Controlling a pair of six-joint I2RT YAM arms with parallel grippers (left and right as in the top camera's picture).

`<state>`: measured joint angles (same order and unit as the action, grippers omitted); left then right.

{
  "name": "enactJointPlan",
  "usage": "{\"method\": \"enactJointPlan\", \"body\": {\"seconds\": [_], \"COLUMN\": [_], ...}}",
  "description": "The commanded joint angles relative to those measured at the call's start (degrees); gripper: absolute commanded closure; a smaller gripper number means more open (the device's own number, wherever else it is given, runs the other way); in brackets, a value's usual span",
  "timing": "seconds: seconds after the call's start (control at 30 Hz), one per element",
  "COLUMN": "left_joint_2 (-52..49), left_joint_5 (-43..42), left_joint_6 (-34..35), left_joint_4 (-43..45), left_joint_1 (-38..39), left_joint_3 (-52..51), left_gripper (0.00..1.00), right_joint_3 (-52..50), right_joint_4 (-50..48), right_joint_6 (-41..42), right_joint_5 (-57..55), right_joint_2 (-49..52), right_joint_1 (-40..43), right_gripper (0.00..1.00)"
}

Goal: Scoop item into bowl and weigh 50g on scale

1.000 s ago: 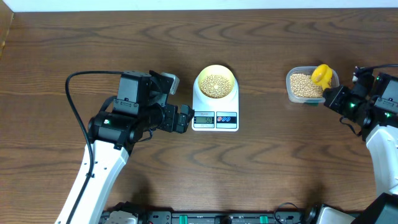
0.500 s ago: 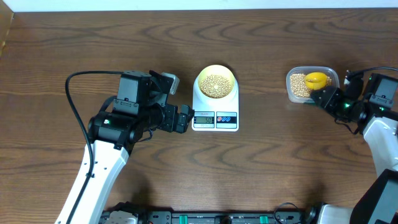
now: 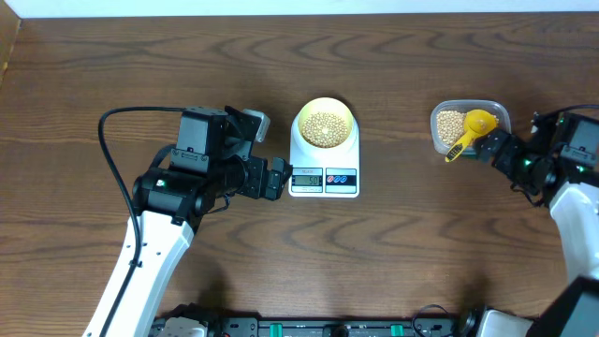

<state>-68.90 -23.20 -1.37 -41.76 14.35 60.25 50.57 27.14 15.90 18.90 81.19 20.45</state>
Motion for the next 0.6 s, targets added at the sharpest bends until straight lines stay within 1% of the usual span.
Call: {"method": "enactJointPlan", "body": {"seconds": [0.0, 0.13, 0.23, 0.3, 0.4, 0.47, 0.57], "left_joint_2": [0.0, 0.0, 0.0, 0.0, 0.0, 0.0, 0.0], "left_joint_5": [0.3, 0.3, 0.3, 0.3, 0.3, 0.3, 0.3], "left_joint_6": [-0.5, -0.5, -0.5, -0.5, -0.5, -0.5, -0.5], "left_joint_4": [0.0, 0.0, 0.0, 0.0, 0.0, 0.0, 0.0], "left_joint_1": [-0.2, -0.2, -0.2, -0.2, -0.2, -0.2, -0.2], "left_joint_3": [0.1, 0.1, 0.1, 0.1, 0.1, 0.1, 0.1], "left_gripper": [0.02, 0.02, 0.02, 0.02, 0.02, 0.02, 0.02], "right_joint_3": [0.3, 0.3, 0.3, 0.3, 0.3, 0.3, 0.3], "right_joint_4": [-0.5, -0.6, 1.2, 3.3, 8.0, 10.1, 10.6], "right_joint_6": [-1.0, -2.7, -7.0, -7.3, -11.0, -14.1, -15.8], "right_joint_5": [-0.4, 0.4, 2.8, 2.7, 2.7, 2.4, 2.1], "right_joint_2": [-5.0, -11.7, -17.5, -21.0, -27.4, -30.1, -32.3], "right_joint_1": [0.3, 0.3, 0.3, 0.3, 0.2, 0.2, 0.2], "right_gripper": [0.01, 0.01, 0.01, 0.01, 0.01, 0.01, 0.01]}}
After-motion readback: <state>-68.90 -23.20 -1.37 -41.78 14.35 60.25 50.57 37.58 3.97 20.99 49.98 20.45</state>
